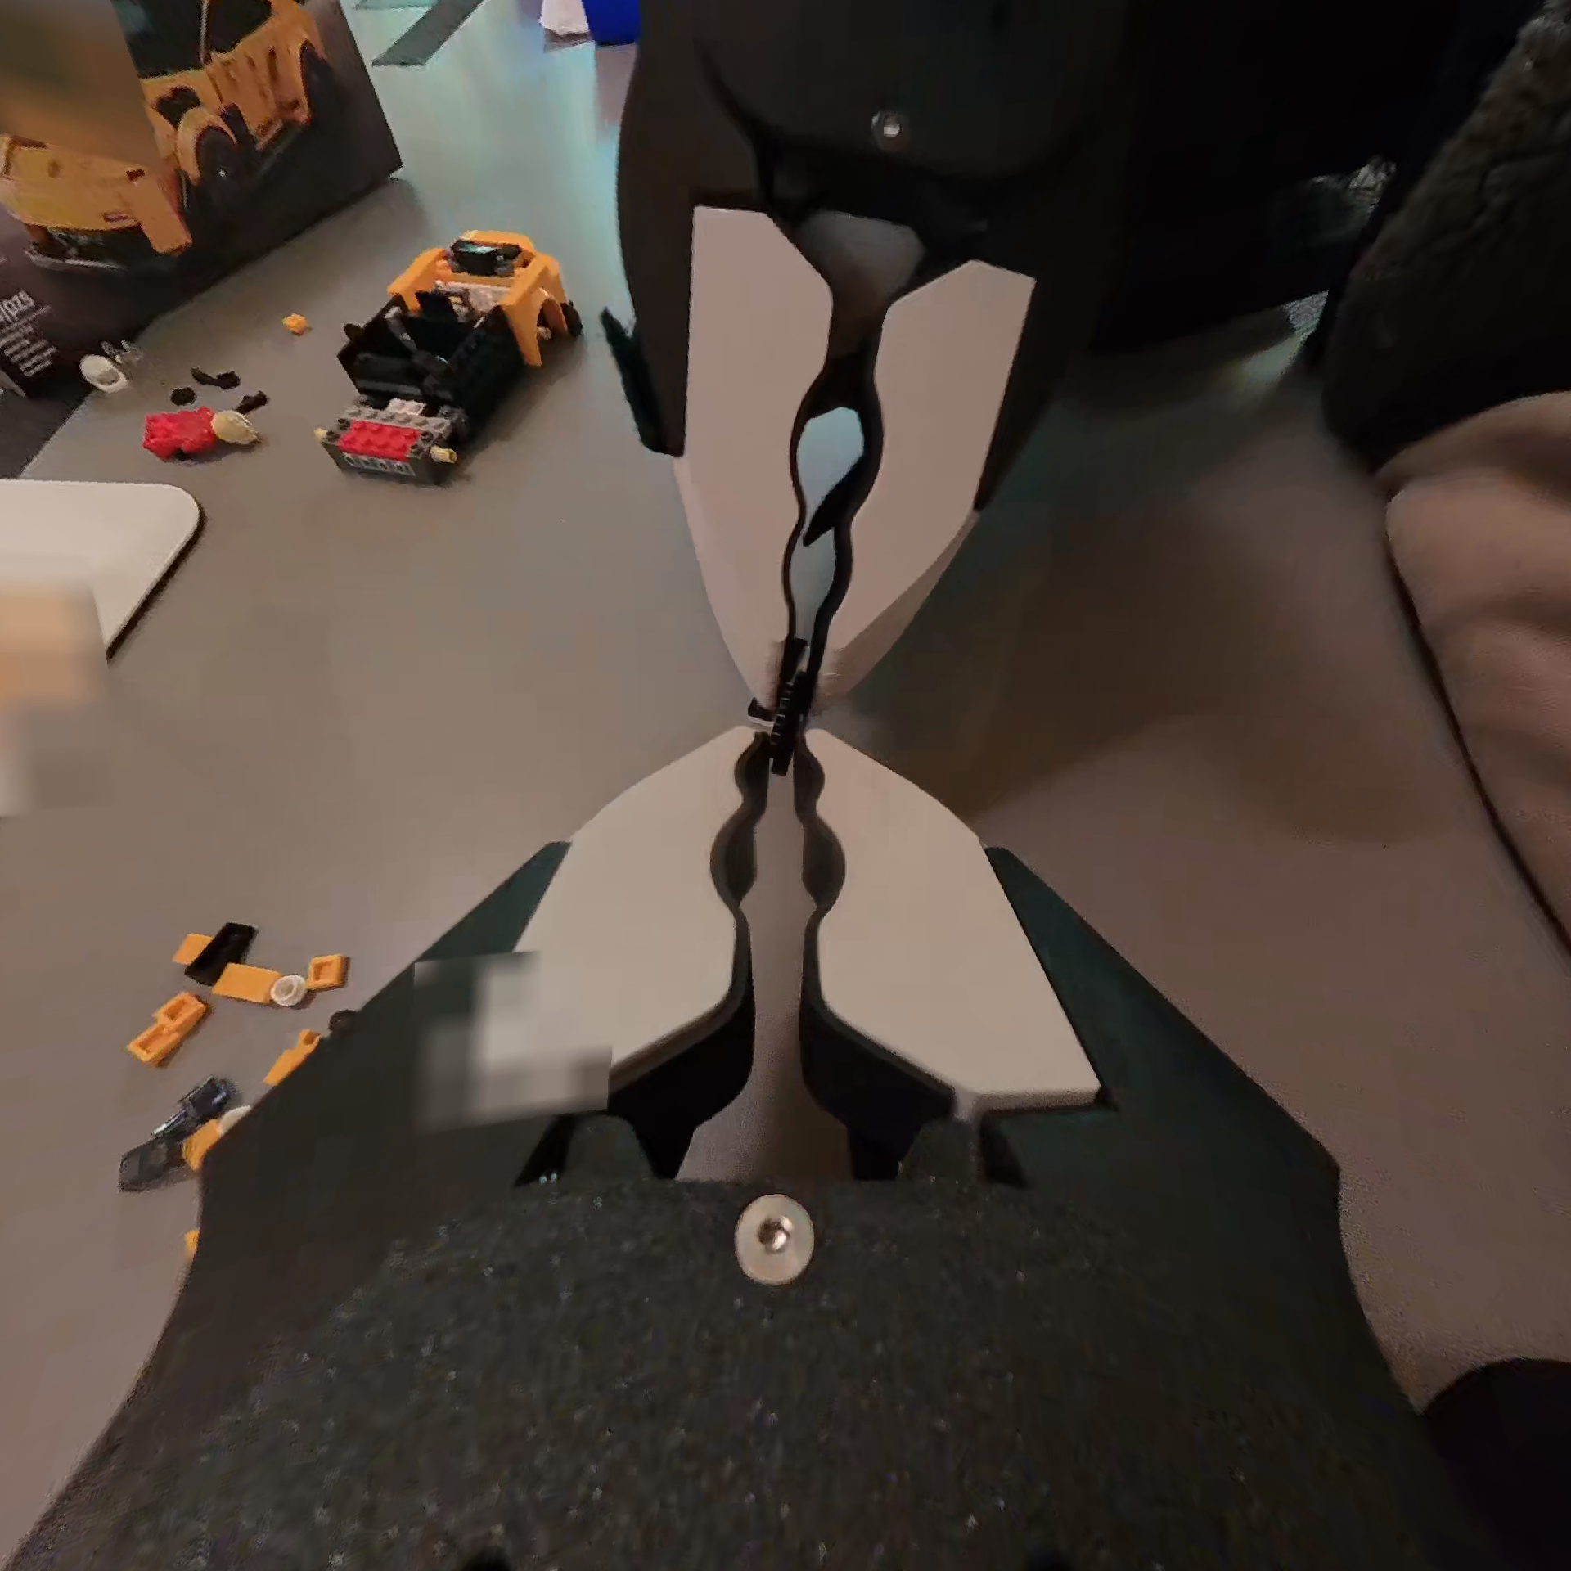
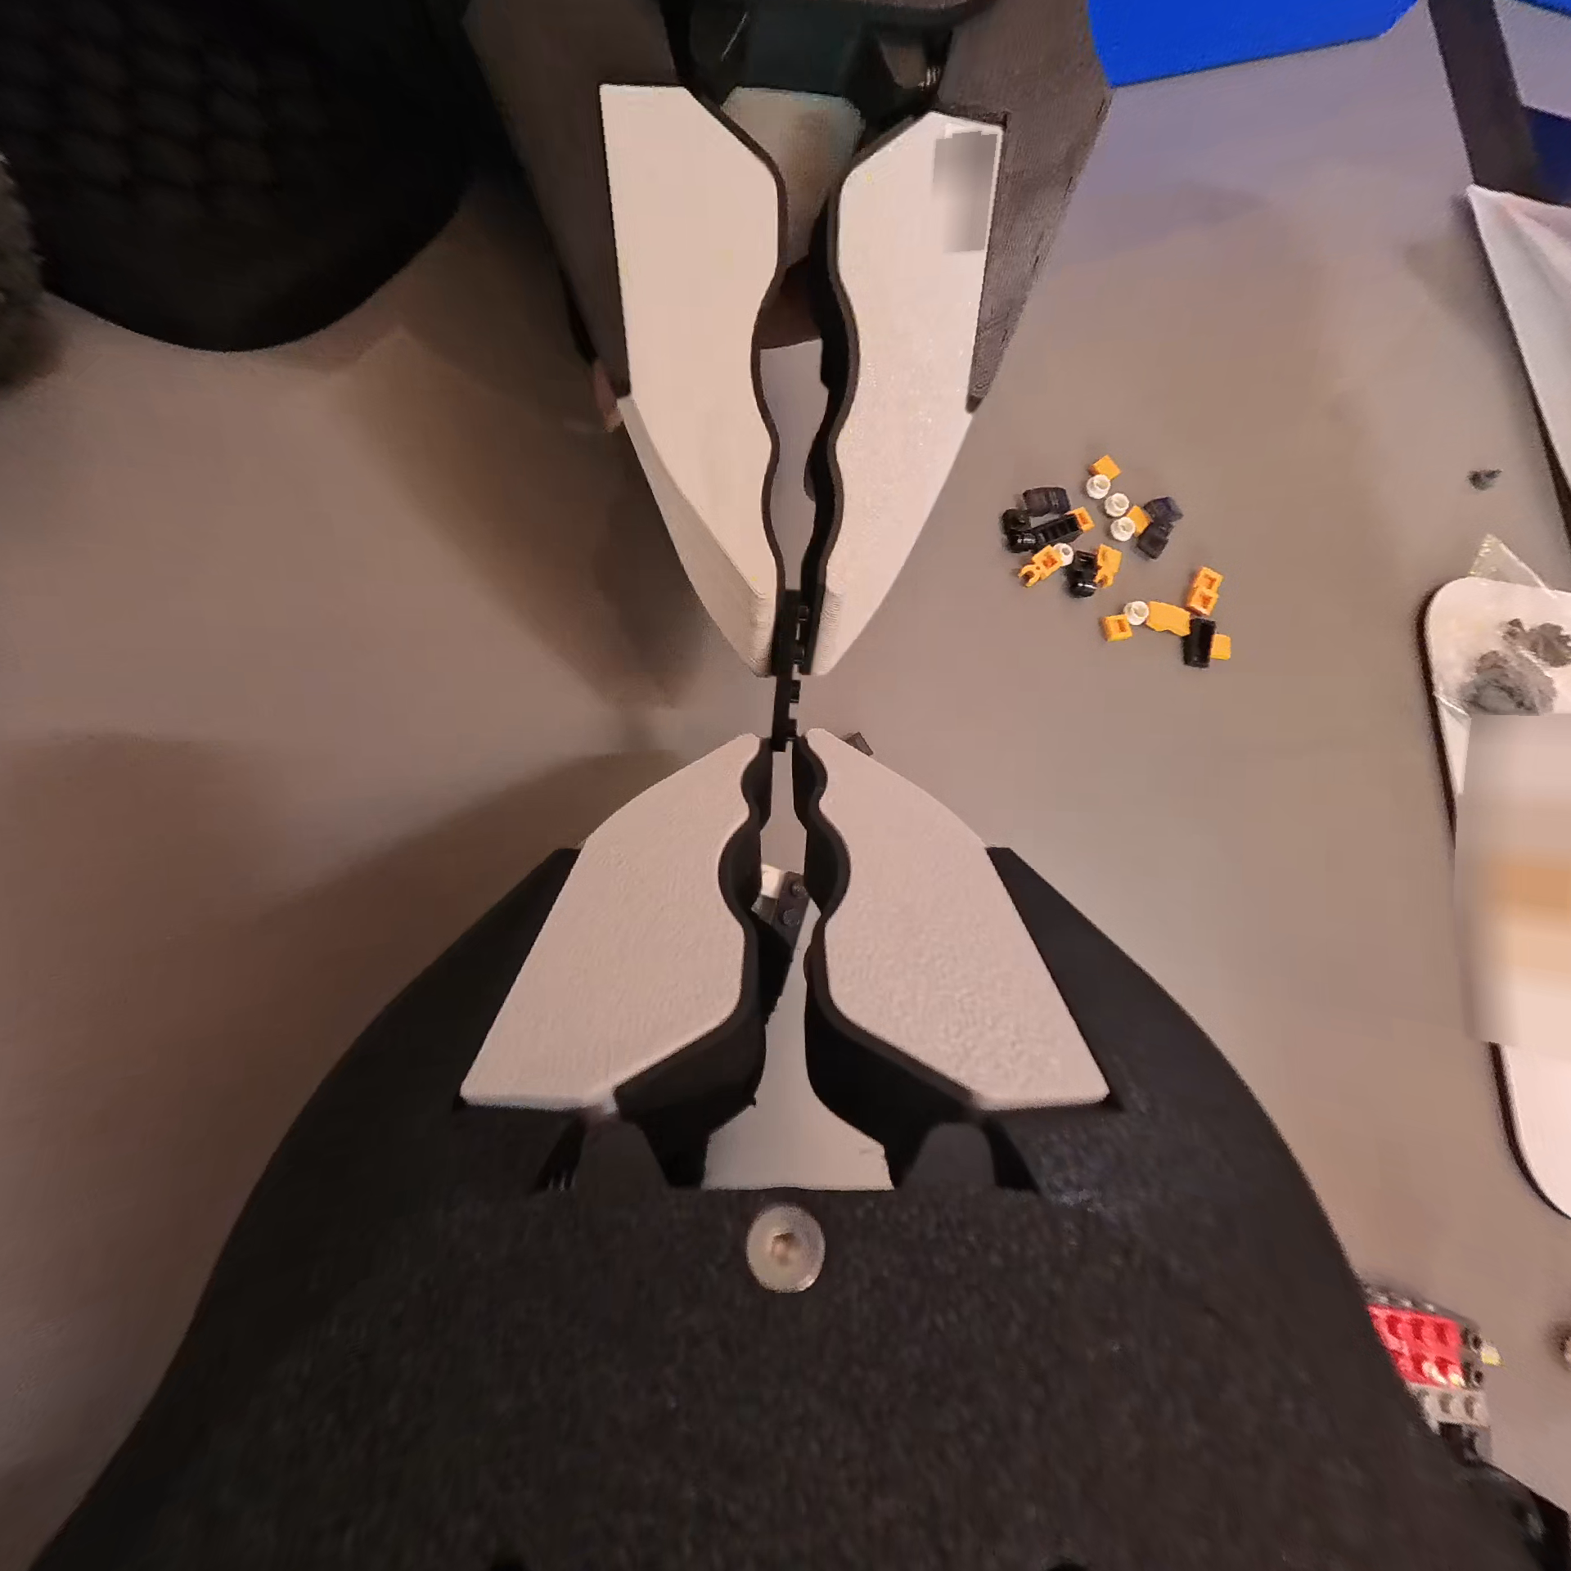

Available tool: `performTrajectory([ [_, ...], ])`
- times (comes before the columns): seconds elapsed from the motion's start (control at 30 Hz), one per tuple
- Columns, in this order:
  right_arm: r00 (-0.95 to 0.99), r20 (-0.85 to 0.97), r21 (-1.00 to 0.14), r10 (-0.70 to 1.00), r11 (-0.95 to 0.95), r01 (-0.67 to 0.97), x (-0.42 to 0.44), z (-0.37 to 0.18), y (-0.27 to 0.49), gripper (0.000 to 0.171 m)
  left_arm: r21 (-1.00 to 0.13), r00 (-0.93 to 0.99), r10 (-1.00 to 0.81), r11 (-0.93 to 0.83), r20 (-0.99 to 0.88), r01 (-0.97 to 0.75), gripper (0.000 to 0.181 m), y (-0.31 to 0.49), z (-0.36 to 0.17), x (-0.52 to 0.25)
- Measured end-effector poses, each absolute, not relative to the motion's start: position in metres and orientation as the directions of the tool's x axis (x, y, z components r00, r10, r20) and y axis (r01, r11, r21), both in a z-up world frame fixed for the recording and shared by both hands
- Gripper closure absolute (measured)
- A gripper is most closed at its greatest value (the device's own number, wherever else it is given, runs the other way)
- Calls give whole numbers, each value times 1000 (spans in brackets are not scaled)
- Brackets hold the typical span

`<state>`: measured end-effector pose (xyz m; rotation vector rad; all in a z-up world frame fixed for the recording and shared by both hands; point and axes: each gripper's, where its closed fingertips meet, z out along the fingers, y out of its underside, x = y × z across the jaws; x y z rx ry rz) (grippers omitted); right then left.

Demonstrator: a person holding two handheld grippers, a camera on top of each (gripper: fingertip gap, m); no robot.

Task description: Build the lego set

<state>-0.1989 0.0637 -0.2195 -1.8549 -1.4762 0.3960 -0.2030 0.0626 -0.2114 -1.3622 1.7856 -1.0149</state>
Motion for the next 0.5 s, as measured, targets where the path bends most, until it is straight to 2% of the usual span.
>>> performTrajectory([
  [0.17,354,120,-726,927,-162,669,-202,-222,68,168,-869,-245,-969,155,-40,-470,177,66,-215,-208],
  [0.37,445,73,-609,892,-314,729,-191,-249,83,162,-834,-227,-974,111,17,-540,177,82,-229,-225],
  [0.5,412,66,-581,909,-301,756,-192,-254,94,161,-800,-240,-969,93,65,-592,177,80,-243,-229],
])
